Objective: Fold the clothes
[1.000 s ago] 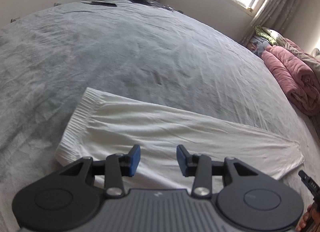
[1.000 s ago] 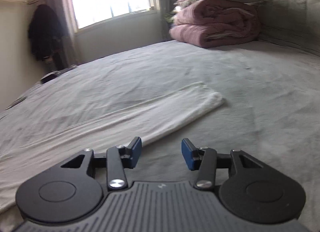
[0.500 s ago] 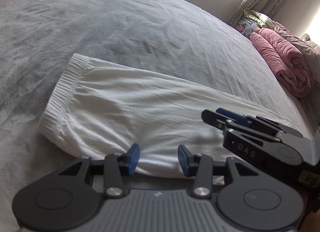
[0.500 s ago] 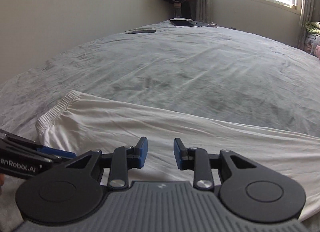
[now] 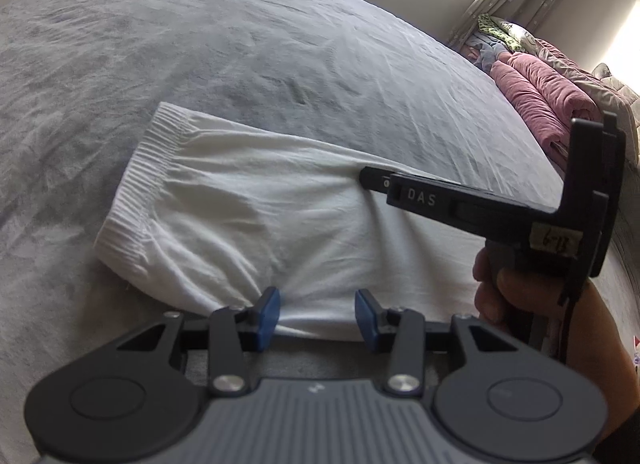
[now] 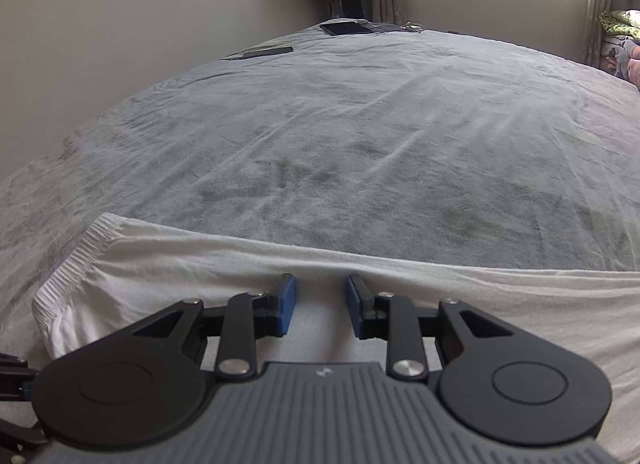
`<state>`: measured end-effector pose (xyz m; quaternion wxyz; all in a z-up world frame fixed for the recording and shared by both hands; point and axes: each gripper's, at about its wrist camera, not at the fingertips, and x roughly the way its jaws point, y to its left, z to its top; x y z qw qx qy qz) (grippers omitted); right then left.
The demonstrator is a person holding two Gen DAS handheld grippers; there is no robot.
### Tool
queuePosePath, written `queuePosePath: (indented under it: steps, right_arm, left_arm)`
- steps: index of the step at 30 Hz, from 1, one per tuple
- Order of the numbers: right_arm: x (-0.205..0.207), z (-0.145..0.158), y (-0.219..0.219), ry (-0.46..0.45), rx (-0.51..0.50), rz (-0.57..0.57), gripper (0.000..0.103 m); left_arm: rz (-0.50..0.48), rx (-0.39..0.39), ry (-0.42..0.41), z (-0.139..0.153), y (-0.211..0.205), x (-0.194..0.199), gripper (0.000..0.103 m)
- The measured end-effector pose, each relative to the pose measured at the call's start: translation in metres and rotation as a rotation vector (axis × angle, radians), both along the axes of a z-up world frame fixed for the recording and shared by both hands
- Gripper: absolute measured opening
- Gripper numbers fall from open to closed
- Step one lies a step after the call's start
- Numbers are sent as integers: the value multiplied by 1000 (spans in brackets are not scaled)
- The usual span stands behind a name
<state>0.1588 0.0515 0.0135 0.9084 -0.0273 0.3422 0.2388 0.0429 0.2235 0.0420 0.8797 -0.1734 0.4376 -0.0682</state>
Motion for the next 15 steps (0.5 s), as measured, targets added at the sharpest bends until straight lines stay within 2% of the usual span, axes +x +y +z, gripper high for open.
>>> queuePosePath:
  steps: [4, 9, 11, 15]
  right_arm:
    - [14, -1, 8, -3, -35, -3, 30]
    - [17, 5, 15, -51, -91, -12, 30]
    - [12, 10, 6, -53, -33, -28, 31]
    - [-8, 15, -18, -42, 63, -51, 31]
  left_arm:
    - [-13, 8, -2, 1, 2, 1, 43]
    - [14, -15, 0, 2, 10, 2, 43]
    - [44, -20, -12, 5, 15, 2, 43]
    - [164, 6, -72, 14, 35, 3, 44]
